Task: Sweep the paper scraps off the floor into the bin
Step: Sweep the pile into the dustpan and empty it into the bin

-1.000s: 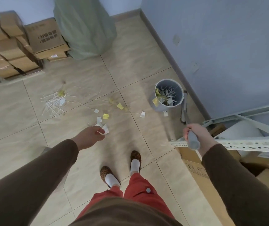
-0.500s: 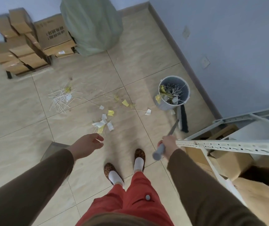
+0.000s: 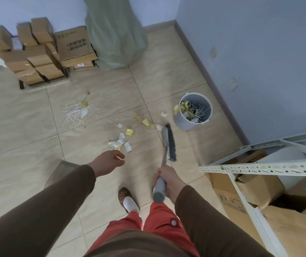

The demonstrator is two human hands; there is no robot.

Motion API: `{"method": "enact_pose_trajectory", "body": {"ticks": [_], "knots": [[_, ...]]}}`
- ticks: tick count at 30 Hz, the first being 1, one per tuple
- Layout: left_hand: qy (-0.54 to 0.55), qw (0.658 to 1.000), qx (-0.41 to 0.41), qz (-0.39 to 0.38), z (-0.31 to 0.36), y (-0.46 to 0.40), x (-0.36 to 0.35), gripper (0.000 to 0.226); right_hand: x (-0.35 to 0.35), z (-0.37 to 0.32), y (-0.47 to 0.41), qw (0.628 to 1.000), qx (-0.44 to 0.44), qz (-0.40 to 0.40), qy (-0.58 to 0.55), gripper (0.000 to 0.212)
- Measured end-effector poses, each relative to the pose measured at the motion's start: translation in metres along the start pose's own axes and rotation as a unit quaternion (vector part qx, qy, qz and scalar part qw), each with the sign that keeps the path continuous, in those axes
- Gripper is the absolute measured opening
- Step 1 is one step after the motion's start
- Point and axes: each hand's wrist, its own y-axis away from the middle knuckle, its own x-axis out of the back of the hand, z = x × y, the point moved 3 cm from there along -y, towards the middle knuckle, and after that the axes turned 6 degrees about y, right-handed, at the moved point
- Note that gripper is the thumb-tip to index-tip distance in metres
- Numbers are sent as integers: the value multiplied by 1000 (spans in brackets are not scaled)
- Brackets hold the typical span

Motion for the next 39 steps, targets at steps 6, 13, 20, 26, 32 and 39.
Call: {"method": "enact_pose_trajectory", "body": {"ticks": [6, 13, 20, 26, 32, 39], "knots": [[24, 1000, -2, 5, -19, 12, 9, 25, 41, -17, 48, 998, -29, -59, 17, 24], [63, 997, 17, 40, -55, 34, 31, 22, -18, -78, -3, 988, 101, 43, 111, 31], [84, 993, 38, 72, -91, 52, 50, 24, -101, -100, -42, 957, 93, -24, 272, 27], [87, 993, 38, 71, -96, 49, 69, 24, -108, -61, -16, 980, 21, -69, 185, 14], [96, 993, 24, 61, -75, 32, 87, 22, -66, -74, 32, 984, 11, -111, 139, 9], [103, 991, 35, 83, -54, -6, 120, 23, -55, -171, -6, 968, 122, -22, 216, 28]]}}
